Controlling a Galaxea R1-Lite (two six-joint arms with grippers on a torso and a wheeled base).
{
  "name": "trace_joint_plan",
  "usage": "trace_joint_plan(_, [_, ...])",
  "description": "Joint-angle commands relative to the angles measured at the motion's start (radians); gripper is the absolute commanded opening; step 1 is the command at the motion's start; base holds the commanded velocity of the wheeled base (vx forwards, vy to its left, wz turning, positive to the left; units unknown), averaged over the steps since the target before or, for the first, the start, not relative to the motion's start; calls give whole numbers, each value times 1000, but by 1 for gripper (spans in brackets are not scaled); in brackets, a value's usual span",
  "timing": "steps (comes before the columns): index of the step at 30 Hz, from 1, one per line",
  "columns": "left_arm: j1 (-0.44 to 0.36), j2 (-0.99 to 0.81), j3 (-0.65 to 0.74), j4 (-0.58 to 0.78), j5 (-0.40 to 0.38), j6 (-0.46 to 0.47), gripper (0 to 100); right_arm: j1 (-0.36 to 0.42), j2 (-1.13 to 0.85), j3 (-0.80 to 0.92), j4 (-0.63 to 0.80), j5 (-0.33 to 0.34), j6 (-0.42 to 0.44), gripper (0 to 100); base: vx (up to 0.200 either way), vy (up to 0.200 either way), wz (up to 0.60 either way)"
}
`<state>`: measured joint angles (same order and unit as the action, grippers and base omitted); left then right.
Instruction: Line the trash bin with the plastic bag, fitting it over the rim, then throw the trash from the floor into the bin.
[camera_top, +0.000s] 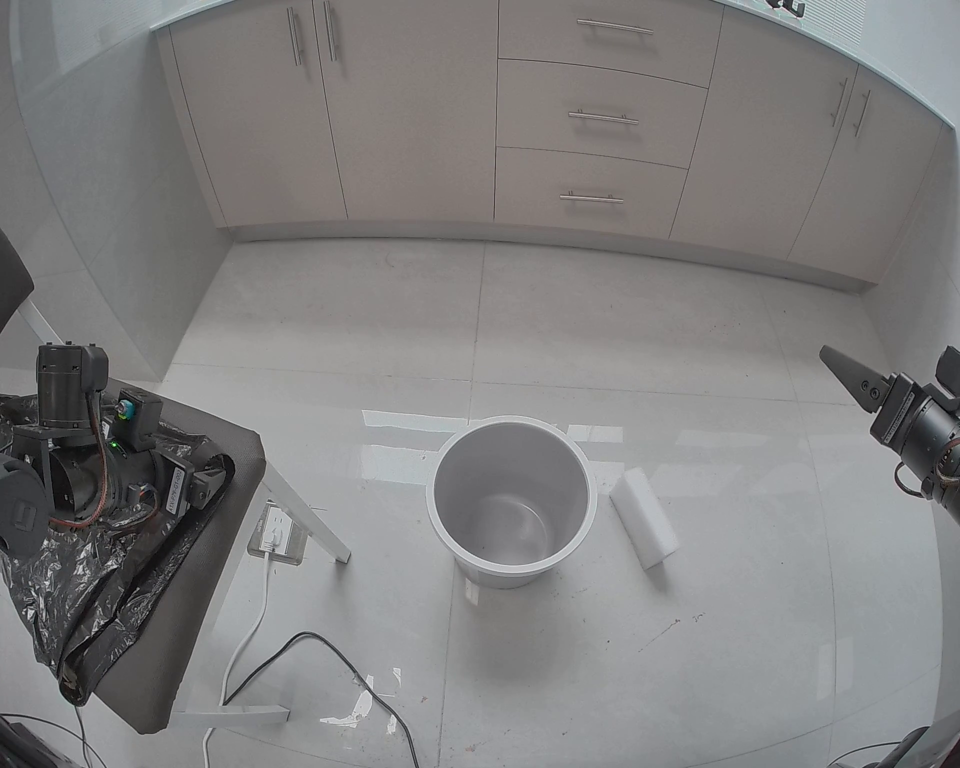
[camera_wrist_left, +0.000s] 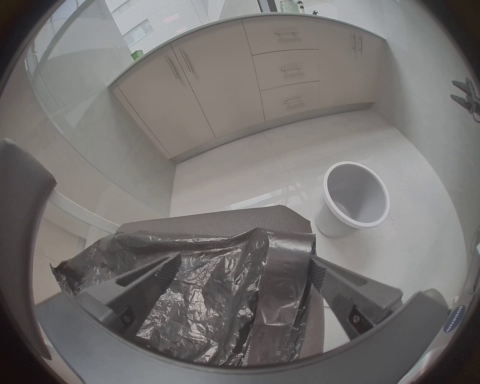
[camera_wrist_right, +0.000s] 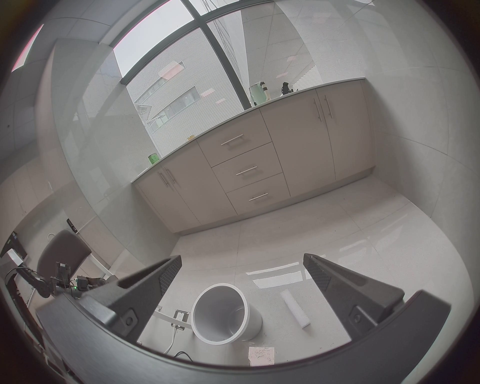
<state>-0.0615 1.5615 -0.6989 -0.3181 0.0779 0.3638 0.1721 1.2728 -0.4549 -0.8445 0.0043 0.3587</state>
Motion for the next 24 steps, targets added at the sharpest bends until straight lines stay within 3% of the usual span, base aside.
trace_joint_plan(1, [2,-3,3,2,3,1,100,1,10,1,-1,2,-1,100,0,0,0])
trace_joint_plan(12, [2,48,1,-58,54,1,100,3,17,2,-1,2,2,100,0,0,0])
trace_joint_plan(13, [2,51,1,-67,56,1,0,3,17,2,-1,2,2,100,0,0,0])
trace_joint_plan(18, [-3,71,3,-159,57,0,0,3,10,2,-1,2,0,100,0,0,0])
trace_joint_plan(24, [0,69,-1,-177,53,-9,0,1,11,2,1,2,2,100,0,0,0])
